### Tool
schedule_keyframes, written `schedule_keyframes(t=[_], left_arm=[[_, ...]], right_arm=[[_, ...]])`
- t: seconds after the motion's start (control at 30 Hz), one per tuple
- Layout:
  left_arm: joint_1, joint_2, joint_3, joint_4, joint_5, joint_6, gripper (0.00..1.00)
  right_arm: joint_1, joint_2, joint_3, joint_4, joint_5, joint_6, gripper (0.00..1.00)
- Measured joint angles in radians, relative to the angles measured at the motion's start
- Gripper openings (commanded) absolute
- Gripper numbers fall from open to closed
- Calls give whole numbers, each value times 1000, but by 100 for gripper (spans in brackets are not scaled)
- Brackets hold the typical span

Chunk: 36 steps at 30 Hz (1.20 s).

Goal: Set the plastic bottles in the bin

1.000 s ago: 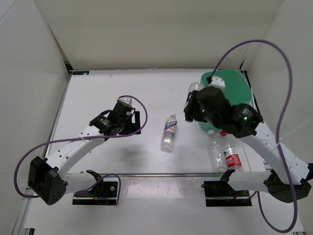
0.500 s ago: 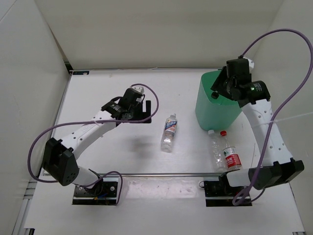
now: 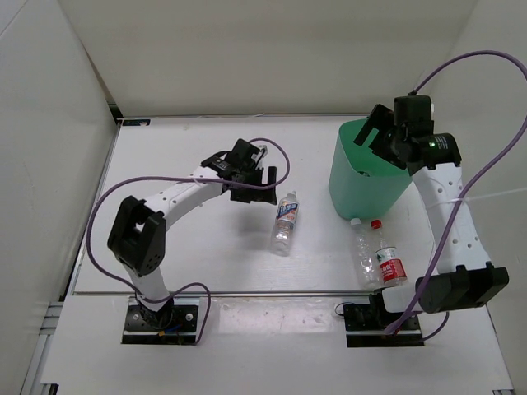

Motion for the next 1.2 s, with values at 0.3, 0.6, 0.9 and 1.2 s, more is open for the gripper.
schedule_keyframes(t=[0.3, 0.6, 0.9, 1.2], left_arm=[[-5, 172, 71, 32, 88, -5, 100], [-11, 232, 96, 60, 167, -20, 100], [-45, 235, 110, 100, 222, -49, 100], [-83, 272, 123, 112, 214, -78, 100]], right_arm=[[32, -129, 0, -14, -46, 6, 100], [38, -187, -38, -23, -74, 3, 100], [39, -188, -74, -43, -86, 3, 100], [39, -229, -85, -54, -86, 1, 100]])
